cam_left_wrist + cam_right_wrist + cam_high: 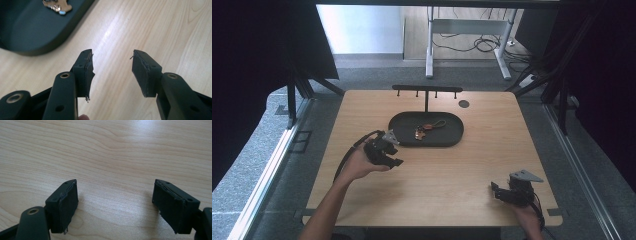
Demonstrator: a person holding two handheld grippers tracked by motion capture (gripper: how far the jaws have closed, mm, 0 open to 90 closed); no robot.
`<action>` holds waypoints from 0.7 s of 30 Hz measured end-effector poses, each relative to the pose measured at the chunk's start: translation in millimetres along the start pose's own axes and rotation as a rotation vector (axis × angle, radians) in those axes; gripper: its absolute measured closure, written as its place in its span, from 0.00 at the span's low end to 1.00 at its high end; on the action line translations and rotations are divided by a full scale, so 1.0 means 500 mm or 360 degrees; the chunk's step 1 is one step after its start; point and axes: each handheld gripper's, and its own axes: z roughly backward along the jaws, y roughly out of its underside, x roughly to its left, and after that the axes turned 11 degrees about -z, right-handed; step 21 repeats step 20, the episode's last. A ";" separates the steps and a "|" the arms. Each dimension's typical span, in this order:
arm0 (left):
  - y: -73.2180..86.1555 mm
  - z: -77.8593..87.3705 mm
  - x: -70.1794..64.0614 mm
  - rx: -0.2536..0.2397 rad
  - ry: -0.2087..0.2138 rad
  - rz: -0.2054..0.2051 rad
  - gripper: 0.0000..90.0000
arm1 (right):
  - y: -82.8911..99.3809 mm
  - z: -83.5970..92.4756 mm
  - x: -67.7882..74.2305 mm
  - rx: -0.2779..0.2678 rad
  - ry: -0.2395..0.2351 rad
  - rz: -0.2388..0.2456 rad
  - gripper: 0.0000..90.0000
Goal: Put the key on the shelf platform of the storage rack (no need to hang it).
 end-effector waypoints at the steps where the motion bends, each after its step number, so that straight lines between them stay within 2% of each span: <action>1: 0.006 -0.002 -0.006 0.0011 -0.0010 0.0004 0.58 | 0.000 0.000 0.000 0.0000 0.0000 0.0000 0.23; 2: 0.014 -0.004 -0.013 0.0023 -0.0026 0.0008 0.58 | 0.000 0.000 0.000 0.0000 0.0001 -0.0001 0.23; 6: 0.037 -0.011 -0.031 -0.0024 -0.0014 0.0058 0.57 | -0.001 0.000 0.000 -0.0001 0.0006 -0.0015 0.23; 10: 0.055 -0.020 -0.047 -0.0032 -0.0017 0.0084 0.57 | -0.001 0.000 0.000 0.0001 0.0007 -0.0014 0.22; 12: 0.061 -0.024 -0.051 -0.0047 -0.0008 0.0098 0.56 | -0.001 -0.001 0.000 0.0001 0.0010 -0.0015 0.22; 14: 0.061 -0.027 -0.052 -0.0015 0.0004 0.0086 0.56 | -0.001 -0.001 0.001 0.0001 0.0014 -0.0019 0.22; 21: 0.068 -0.018 -0.053 -0.0036 -0.0035 0.0118 0.52 | -0.001 0.002 -0.003 -0.0036 0.0037 -0.0036 0.24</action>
